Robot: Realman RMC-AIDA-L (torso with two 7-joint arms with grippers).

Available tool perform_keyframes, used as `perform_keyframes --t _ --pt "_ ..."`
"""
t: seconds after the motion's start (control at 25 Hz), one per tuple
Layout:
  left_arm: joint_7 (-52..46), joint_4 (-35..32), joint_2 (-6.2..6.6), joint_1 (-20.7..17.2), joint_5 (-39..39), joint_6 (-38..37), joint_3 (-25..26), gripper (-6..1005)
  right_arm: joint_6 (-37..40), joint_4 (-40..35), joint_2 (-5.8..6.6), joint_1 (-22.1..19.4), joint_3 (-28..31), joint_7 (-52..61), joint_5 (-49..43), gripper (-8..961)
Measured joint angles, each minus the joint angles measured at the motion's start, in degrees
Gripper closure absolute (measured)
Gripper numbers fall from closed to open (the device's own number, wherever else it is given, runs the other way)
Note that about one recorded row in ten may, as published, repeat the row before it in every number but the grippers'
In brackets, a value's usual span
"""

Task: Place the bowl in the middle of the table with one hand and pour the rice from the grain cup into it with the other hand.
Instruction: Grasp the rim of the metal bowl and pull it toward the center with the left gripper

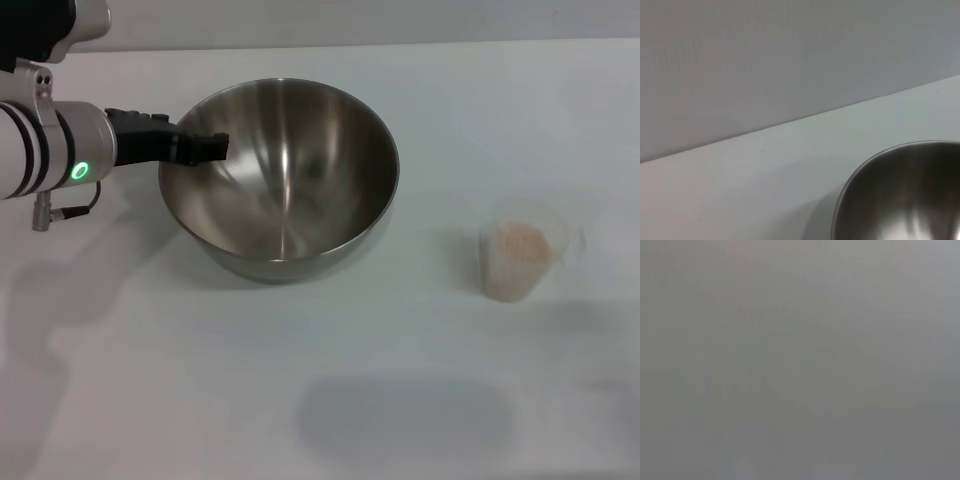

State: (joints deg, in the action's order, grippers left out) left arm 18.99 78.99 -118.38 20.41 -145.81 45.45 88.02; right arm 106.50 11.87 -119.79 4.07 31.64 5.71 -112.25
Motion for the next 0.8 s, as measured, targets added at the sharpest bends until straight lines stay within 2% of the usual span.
perform_keyframes --t 0.68,0.8 --pt "-0.02 -2.42 -0.09 0.80 0.37 -0.64 -0.40 188 -0.07 0.00 0.00 -0.03 0.01 0.00 0.02 113" --pt "-0.04 -2.66 -0.09 0.98 0.41 -0.63 -0.27 268 -0.08 0.00 0.00 -0.03 0.01 0.00 0.02 113"
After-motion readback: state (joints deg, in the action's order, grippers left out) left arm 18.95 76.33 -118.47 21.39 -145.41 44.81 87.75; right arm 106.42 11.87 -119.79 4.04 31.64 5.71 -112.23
